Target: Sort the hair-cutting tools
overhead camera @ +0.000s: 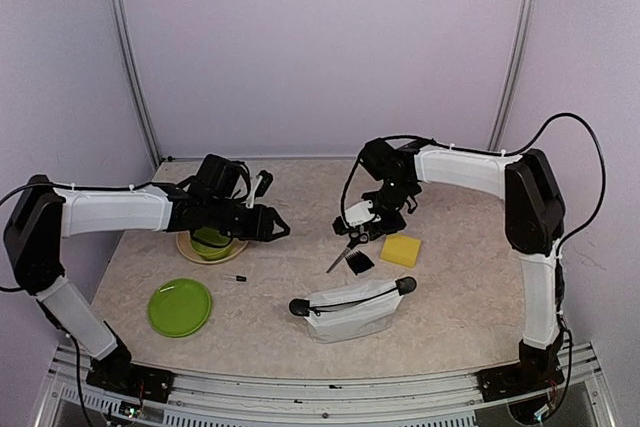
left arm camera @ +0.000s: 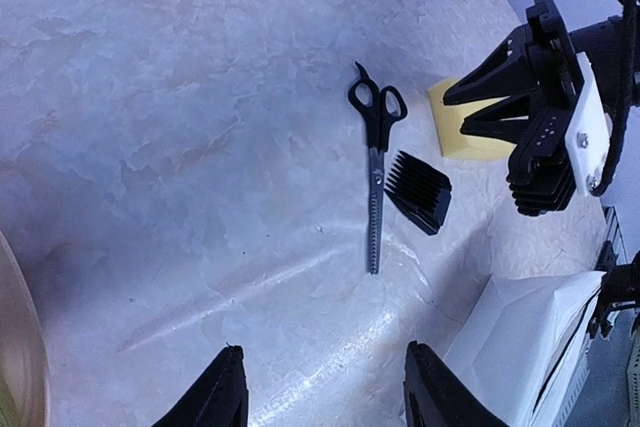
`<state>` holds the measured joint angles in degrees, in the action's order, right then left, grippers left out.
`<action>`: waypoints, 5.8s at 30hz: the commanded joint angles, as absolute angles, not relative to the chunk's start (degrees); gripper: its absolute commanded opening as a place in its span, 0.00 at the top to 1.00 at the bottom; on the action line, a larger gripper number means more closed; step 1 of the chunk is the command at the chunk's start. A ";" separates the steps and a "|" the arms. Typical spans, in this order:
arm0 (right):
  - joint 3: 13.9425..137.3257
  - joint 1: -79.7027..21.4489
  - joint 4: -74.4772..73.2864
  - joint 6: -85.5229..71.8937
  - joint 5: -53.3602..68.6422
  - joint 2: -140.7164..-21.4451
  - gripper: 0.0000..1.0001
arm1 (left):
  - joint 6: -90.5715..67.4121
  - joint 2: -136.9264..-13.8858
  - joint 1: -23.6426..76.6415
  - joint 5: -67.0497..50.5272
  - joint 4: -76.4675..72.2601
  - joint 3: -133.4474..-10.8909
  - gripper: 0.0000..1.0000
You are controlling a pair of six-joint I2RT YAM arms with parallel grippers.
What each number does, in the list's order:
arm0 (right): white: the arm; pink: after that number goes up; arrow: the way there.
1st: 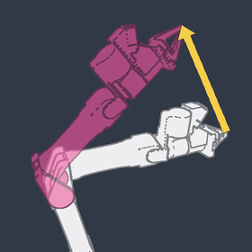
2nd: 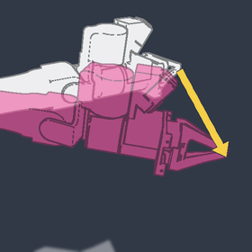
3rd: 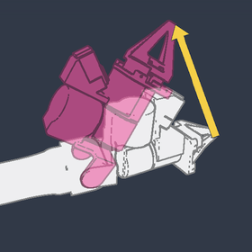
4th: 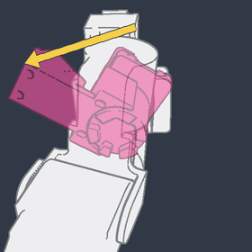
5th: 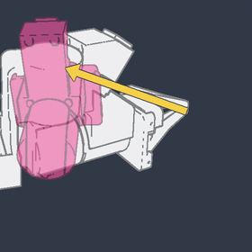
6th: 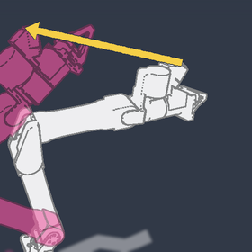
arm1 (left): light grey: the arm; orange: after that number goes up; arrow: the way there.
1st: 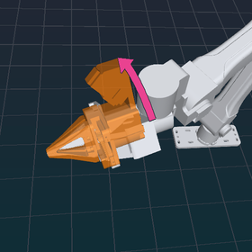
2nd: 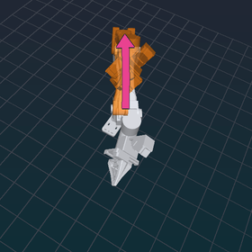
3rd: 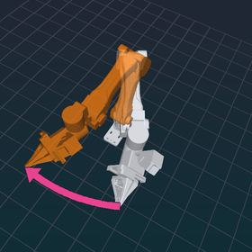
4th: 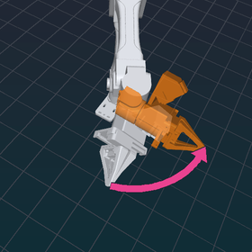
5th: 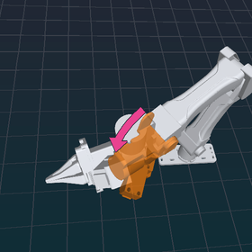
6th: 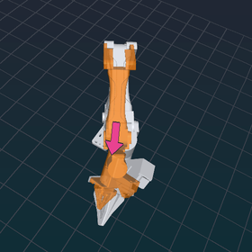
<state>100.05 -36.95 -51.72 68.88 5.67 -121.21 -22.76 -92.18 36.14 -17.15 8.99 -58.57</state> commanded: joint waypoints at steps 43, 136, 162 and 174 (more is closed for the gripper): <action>115.79 -35.56 -64.24 78.15 1.22 -136.04 1.00 | -24.84 -88.05 35.86 -16.49 2.57 -49.10 0.47; 110.34 -35.60 -65.46 74.00 1.93 -136.50 0.78 | -29.38 -94.90 36.35 -23.09 1.07 -51.24 0.45; 94.73 -35.77 -44.75 73.44 8.60 -119.66 1.00 | -42.07 -108.48 34.65 -30.12 -15.13 -57.53 0.41; 96.48 -35.36 -49.17 73.94 8.86 -121.71 0.85 | -47.43 -113.20 34.65 -30.91 -19.07 -61.39 0.44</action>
